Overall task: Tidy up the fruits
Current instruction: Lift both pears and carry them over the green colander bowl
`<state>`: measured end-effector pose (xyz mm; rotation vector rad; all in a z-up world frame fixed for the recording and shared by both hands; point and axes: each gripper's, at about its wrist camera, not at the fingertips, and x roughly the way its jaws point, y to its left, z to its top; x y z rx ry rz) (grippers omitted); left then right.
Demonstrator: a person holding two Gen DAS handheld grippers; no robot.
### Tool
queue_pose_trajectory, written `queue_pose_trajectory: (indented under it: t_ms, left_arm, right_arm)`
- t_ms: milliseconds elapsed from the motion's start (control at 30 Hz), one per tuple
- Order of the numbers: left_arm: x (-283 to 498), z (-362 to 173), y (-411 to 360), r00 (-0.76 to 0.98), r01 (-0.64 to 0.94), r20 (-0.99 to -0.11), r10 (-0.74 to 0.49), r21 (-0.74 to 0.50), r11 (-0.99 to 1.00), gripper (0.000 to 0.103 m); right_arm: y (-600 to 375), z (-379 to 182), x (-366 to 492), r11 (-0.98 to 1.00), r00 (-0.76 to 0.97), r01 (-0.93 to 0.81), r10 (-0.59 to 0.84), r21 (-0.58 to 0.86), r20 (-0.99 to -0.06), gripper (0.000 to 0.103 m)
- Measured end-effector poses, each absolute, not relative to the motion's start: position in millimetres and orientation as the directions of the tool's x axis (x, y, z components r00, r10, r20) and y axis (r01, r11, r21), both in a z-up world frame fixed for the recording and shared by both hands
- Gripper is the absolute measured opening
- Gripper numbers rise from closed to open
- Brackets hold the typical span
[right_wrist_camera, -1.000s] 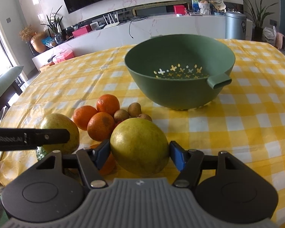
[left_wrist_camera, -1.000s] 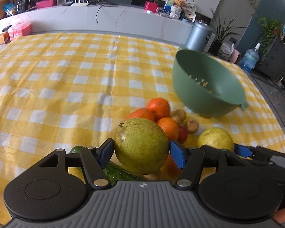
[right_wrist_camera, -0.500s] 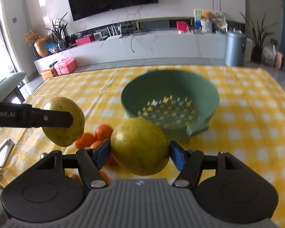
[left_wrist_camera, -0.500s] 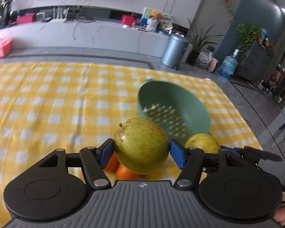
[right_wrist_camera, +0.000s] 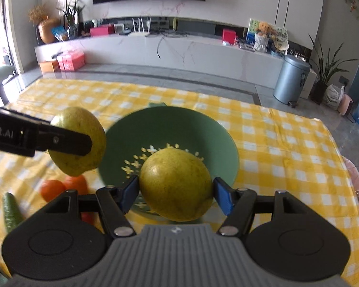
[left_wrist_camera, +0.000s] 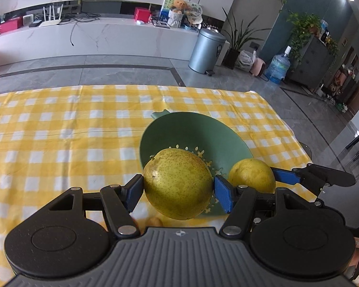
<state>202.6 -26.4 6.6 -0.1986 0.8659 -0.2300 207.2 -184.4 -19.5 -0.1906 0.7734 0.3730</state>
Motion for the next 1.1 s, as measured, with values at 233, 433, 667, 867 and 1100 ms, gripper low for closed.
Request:
queue_pose_trajectory:
  t_ms: [233, 433, 667, 867, 1100]
  left_arm:
    - [233, -9, -42, 0.574, 0.167, -0.772, -0.273, -0.215, 0.962, 0.073]
    - [252, -26, -47, 0.511, 0.190, -0.819, -0.262, -0.190, 0.963, 0.073]
    - [263, -39, -57, 0.462, 0.234, -0.853, -0.243, -0.147, 0.961, 0.073]
    - [269, -42, -66, 0.446, 0.258, -0.872, -0.201, -0.090, 0.962, 0.074]
    - [273, -42, -69, 0.434, 0.257, -0.885, -0.171, -0.061, 0.965, 0.074]
  right_arm:
    - [-181, -38, 244, 0.899, 0.607, -0.434, 0.242, -0.061, -0.757, 0.064]
    - [-169, -54, 267, 0.865, 0.534, -0.497, 0.244, -0.067, -0.810, 0.064]
    - [-157, -72, 280, 0.832, 0.447, -0.550, 0.227, -0.067, -0.865, 0.064]
    - [-156, -74, 290, 0.823, 0.375, -0.567, 0.229, -0.026, -0.898, 0.064]
    - [-152, -76, 294, 0.819, 0.346, -0.574, 0.225, -0.016, -0.911, 0.064]
